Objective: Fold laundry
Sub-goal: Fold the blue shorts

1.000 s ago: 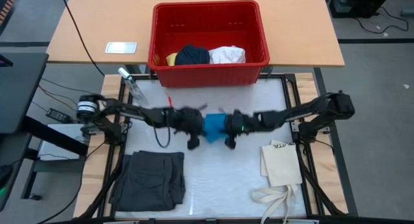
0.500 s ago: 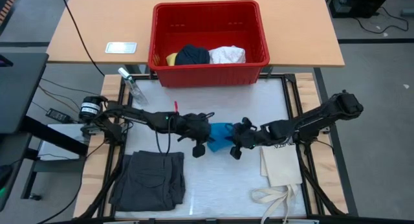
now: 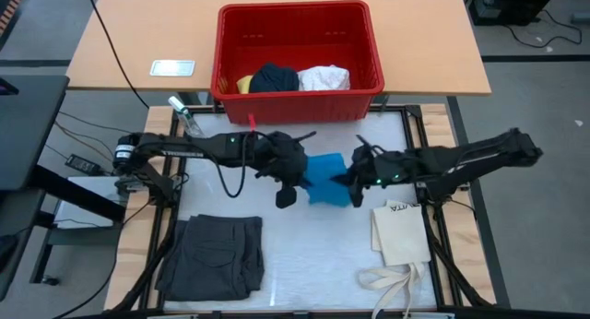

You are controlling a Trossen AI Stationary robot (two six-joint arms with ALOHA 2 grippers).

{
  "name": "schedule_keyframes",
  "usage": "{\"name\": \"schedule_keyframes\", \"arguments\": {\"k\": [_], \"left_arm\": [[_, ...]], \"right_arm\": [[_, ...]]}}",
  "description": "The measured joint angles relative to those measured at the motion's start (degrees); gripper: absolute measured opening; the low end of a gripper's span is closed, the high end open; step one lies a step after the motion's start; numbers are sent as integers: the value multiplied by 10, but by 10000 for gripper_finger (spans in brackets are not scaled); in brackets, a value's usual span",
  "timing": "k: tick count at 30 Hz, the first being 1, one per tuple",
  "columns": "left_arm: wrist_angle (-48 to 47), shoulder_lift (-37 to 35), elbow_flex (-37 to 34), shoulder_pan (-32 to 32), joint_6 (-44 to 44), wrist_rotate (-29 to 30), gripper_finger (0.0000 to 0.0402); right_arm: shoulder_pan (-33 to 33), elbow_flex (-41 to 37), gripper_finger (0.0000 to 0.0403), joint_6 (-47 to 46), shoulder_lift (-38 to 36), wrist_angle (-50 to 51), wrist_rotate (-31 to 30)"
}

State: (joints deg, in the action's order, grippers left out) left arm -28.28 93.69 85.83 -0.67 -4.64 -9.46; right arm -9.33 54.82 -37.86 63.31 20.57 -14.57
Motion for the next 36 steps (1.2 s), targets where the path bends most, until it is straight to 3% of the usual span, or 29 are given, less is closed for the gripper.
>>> {"name": "schedule_keyframes", "arguments": {"k": [4,9,15,20,26,32,36], "left_arm": [[-2,0,12,2,-4,1,7],[7,26,-44,-22,-12,33,7],[107,110,-130,-57,-20,57,7],[187,169,-141,-86,-18,89,7],[225,170,-137,-110,38,98,7],[234,167,-128,-122,155,103,8],[237,167,-127,-124,247,132,10]], "right_arm": [[16,4,17,-46,-6,42,33],[54,-5,16,-43,50,99,57],[114,-75,16,3,166,15,82],[151,-101,16,40,242,-27,80],[167,-102,17,95,228,-31,37],[170,-103,18,166,181,-28,-64],[166,-103,18,250,185,-32,-80]]}}
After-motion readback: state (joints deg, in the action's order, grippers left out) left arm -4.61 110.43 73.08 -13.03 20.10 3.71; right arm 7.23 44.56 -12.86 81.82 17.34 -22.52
